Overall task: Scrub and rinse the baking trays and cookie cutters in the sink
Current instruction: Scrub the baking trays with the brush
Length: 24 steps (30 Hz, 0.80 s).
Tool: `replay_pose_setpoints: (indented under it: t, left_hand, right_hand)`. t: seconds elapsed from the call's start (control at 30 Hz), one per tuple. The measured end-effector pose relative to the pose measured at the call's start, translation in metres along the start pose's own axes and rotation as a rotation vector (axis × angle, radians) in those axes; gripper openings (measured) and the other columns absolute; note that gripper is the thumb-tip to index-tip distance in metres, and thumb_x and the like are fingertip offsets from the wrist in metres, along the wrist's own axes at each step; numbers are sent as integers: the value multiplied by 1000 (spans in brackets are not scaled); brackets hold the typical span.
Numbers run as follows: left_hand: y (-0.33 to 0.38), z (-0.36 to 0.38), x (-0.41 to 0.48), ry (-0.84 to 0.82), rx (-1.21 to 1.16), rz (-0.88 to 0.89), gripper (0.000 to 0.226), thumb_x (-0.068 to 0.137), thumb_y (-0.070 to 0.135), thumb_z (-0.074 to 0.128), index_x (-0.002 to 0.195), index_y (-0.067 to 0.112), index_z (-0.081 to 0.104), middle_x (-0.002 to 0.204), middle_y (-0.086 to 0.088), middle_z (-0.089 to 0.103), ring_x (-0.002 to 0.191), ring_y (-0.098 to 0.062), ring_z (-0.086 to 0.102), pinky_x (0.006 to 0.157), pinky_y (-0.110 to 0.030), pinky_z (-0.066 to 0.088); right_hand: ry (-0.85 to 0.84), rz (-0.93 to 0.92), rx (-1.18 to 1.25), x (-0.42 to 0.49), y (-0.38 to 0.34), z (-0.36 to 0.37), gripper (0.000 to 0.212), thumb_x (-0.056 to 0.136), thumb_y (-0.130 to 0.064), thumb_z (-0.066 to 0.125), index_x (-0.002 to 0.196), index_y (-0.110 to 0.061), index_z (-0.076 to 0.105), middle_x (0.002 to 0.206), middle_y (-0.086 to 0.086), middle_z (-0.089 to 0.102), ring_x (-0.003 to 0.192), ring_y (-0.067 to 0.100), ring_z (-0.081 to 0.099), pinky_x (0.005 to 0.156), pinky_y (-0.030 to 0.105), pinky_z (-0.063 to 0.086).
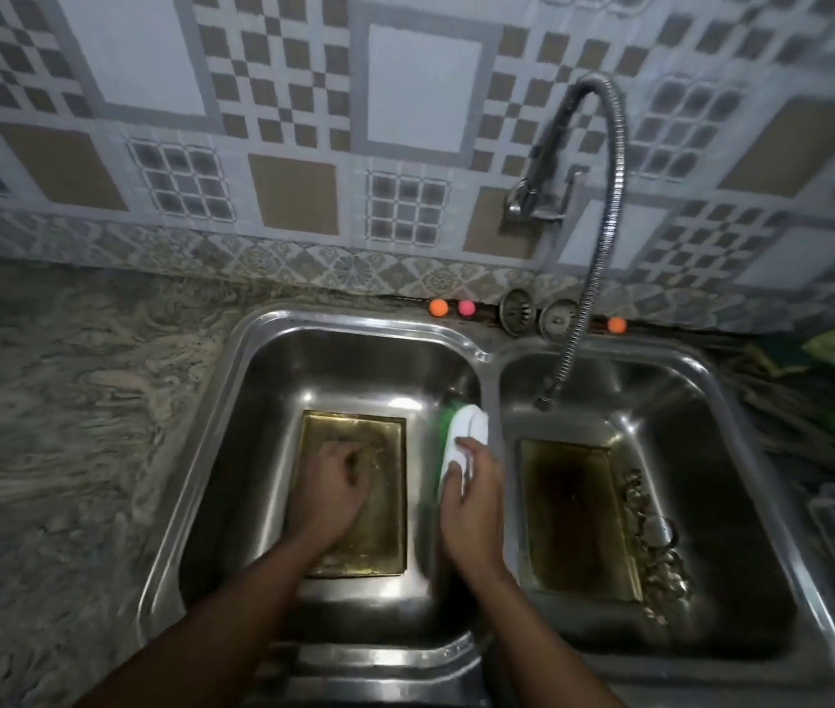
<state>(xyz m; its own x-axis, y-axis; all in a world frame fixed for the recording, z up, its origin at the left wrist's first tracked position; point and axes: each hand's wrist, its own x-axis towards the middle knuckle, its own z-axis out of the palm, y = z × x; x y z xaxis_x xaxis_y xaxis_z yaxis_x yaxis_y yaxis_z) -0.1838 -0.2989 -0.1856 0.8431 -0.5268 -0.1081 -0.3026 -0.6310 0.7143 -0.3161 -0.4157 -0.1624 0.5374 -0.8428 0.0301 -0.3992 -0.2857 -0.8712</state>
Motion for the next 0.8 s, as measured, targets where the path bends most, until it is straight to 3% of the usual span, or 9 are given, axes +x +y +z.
replay_pose_setpoints:
  t: [0.17,0.3,0.4,0.53,0.63,0.8]
  left_hand:
    - [91,40,-14,-47,-61,168,27,85,19,67,111,16,71,101,-3,69,93,-20,63,79,-22,44]
    - [150,89,-28,-147,-1,298,26,87,29,61,111,23,67,99,2,67,90,-17,63,80,-32,52]
    - [179,134,-35,-251,81,226,21,85,35,61,102,24,67,96,-1,70,88,-22,66,76,-37,55]
    - [184,203,-40,-358,170,72,37,78,48,60,103,22,67,99,-5,70,93,-27,68,79,-37,57]
    - [168,252,-38,-402,261,-39,41,81,47,62,107,15,66,108,-11,65,95,-28,66,83,-37,56]
    - [178,280,-54,-467,456,-161,43,92,46,55,120,15,63,125,-16,58,115,-30,55,96,-35,48]
  right_hand:
    - [269,1,111,24,4,-78,26,96,-12,48,122,-16,49,125,4,53,114,20,51,96,33,43]
    - [403,-26,106,46,36,-170,31,97,-10,45,128,-17,42,132,9,52,119,27,51,100,39,42]
    - [462,6,41,62,69,-252,35,99,-23,44,134,-25,37,136,11,51,119,29,53,96,45,47]
    - [477,14,-92,84,117,-360,38,100,-25,45,136,-15,45,140,13,49,125,28,48,101,35,41]
    - [455,-21,-225,96,155,-419,41,98,-37,42,131,-14,51,136,13,53,122,31,51,100,46,44]
    - [275,77,-340,101,197,-466,30,100,-21,46,126,-10,56,130,16,57,115,33,54,89,38,44]
